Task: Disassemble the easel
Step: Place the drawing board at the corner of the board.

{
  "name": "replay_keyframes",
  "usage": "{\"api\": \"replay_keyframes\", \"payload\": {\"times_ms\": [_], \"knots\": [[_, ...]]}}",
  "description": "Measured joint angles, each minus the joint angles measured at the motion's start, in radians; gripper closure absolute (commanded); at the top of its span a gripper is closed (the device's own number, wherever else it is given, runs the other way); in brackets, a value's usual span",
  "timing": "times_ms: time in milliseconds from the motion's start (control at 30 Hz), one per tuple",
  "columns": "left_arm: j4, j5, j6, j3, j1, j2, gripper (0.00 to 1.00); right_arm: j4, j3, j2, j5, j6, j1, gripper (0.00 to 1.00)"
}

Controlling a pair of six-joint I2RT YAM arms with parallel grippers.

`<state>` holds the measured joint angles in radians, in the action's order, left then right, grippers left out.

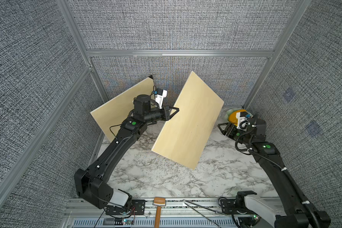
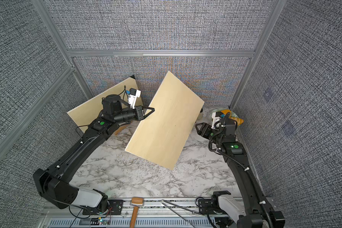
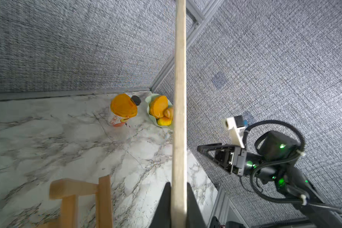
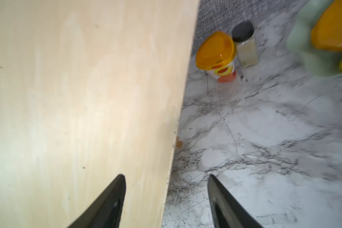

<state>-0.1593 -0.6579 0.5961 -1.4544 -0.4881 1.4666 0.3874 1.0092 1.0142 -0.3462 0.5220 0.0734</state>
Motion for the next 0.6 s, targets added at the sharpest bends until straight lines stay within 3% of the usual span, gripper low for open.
{"api": "replay_keyframes", "payload": {"times_ms": [300, 600], "knots": [[-0.042, -0.173, -0.095, -0.196, -0.078, 0.250, 1.00, 0.309, 0.150, -0.025, 0.163, -0.176, -0.009, 0.28], [-0.187, -0.240, -0.243, -0.485, -0.155, 0.542, 1.00, 0.437, 0.217, 0.040, 0.244, -0.211, -0.072, 0.26]]}}
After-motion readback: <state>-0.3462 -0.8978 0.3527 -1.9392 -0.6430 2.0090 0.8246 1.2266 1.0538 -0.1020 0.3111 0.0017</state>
